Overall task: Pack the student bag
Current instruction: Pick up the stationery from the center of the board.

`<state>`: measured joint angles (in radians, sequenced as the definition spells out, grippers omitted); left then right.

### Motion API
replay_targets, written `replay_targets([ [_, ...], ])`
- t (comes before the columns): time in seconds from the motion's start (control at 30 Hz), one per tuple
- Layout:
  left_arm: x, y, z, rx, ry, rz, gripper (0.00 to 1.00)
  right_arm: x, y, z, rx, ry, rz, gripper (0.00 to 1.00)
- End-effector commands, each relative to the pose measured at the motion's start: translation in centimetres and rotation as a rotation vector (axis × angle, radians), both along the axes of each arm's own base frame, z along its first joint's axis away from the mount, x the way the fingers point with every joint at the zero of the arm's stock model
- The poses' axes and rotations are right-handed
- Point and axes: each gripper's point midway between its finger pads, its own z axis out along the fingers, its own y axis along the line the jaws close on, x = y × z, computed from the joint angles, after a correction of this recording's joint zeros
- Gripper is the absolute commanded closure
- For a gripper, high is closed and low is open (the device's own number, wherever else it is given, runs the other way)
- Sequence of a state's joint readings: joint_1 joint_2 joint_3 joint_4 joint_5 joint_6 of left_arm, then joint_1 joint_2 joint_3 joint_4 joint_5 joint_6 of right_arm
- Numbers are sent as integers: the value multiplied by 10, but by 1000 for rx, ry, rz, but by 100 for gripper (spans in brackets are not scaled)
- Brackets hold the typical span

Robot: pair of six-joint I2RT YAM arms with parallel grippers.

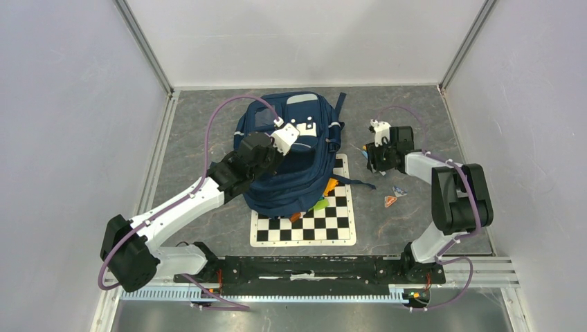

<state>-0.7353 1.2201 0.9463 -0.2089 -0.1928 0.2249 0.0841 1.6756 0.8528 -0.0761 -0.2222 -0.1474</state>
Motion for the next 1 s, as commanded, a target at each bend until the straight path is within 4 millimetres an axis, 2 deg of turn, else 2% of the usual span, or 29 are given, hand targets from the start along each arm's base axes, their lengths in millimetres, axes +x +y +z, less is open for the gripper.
replay_targets([
  [0.0,12,-10,56,-167,-135,32,98,-16,3,1,24,16,-21,52],
  [0.2,10,-13,54,-168,-129,7,98,-25,-6,-13,-54,71,-34,62],
  [0.4,10,-13,52,-165,-126,8,98,-35,0,-18,-65,88,-6,87],
  [0.5,10,-14,52,-168,-122,3,98,-41,4,-13,-58,82,6,99],
  [0.63,9,-13,53,-169,-123,4,98,-50,12,6,-19,35,11,100],
  [0.8,7,-17,51,-173,-103,-12,98,-64,27,39,23,-56,38,100],
  [0.97,4,-26,48,-145,9,-30,98,-78,56,82,74,-181,142,100],
])
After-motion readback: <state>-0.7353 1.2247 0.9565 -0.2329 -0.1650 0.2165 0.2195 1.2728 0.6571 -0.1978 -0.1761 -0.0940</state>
